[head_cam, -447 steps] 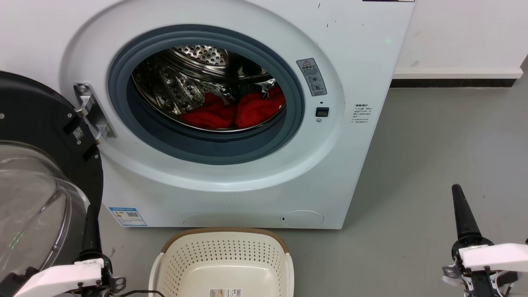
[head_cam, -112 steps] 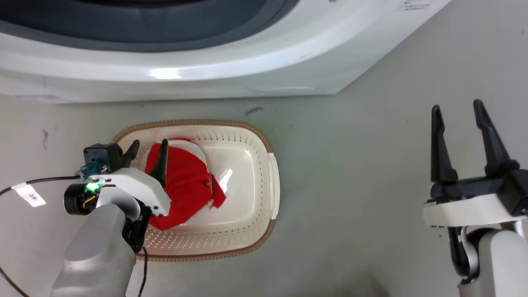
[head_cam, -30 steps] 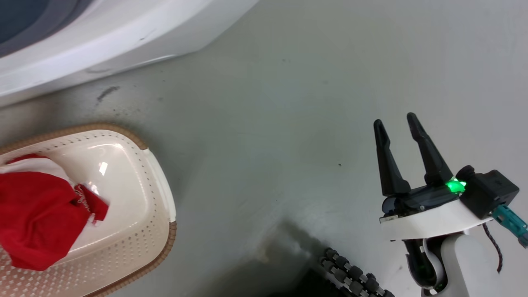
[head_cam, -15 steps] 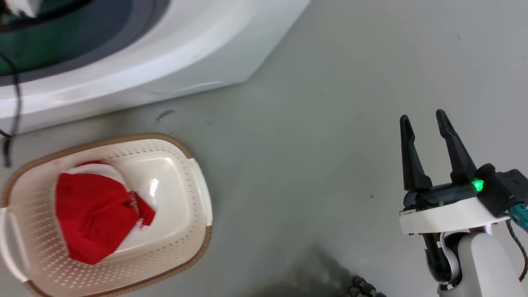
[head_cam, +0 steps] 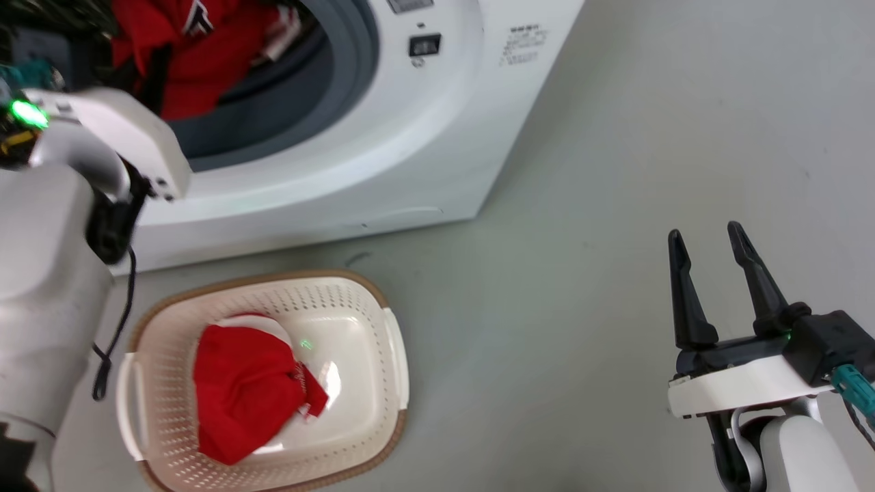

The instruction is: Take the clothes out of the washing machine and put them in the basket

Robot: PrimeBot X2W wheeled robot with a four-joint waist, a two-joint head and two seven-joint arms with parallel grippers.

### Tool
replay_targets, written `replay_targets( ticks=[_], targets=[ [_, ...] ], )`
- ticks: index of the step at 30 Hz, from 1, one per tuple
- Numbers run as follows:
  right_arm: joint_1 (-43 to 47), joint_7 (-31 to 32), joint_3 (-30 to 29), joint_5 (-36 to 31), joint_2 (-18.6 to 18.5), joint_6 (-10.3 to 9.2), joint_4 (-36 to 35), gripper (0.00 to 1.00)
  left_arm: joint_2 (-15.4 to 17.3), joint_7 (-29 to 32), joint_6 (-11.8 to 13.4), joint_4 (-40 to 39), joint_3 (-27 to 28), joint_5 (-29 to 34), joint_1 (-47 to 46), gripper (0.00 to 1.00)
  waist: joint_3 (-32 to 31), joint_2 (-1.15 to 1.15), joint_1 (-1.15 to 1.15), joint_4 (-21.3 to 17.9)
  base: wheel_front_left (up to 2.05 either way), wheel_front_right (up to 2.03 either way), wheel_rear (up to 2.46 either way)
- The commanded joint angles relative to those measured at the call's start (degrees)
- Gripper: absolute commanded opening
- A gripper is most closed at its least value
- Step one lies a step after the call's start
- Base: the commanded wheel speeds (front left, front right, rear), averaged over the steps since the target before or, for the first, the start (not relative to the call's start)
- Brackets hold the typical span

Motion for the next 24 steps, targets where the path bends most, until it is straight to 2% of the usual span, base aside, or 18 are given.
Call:
replay_targets(
  ticks=[1, 6, 11, 19, 24],
  targets=[
    [0.45, -0.16, -0.14, -0.5, -0.06, -0.04, 0.16, 1.0, -0.43, -1.38, -0.13, -0.31, -0.36, 0.41, 1.27, 0.0, -3.17, 0.0, 0.0, 2.36, 0.0, 0.0, 0.0],
    [1.75, -0.16, 0.02, -0.82, -0.06, -0.04, 0.72, 1.0, -1.46, -7.22, 1.09, -1.55, -0.93, 1.87, 5.26, 0.0, -6.59, 0.0, 0.0, 3.86, 0.0, 0.0, 0.0],
    [2.91, -0.16, -0.25, -1.43, -0.05, -0.04, 1.07, 1.0, -1.62, -9.45, 2.75, -5.88, -0.31, 3.35, 8.47, 0.0, -9.1, 0.0, 0.0, 5.69, 0.0, 0.0, 0.0],
    [4.98, -0.16, -1.52, -2.36, -0.05, -0.04, 1.92, 1.0, -0.17, -9.83, 4.74, -20.91, 1.43, 4.79, 16.56, 0.0, -12.81, 0.0, 0.0, 9.24, 0.0, 0.0, 0.0],
    [5.29, -0.16, -1.99, -2.53, -0.04, -0.04, 2.15, 1.0, 0.83, -7.73, 6.75, -30.27, 1.4, 2.69, 22.7, 0.0, -13.91, 0.0, 0.0, 10.84, 0.0, 0.0, 0.0]
  ],
)
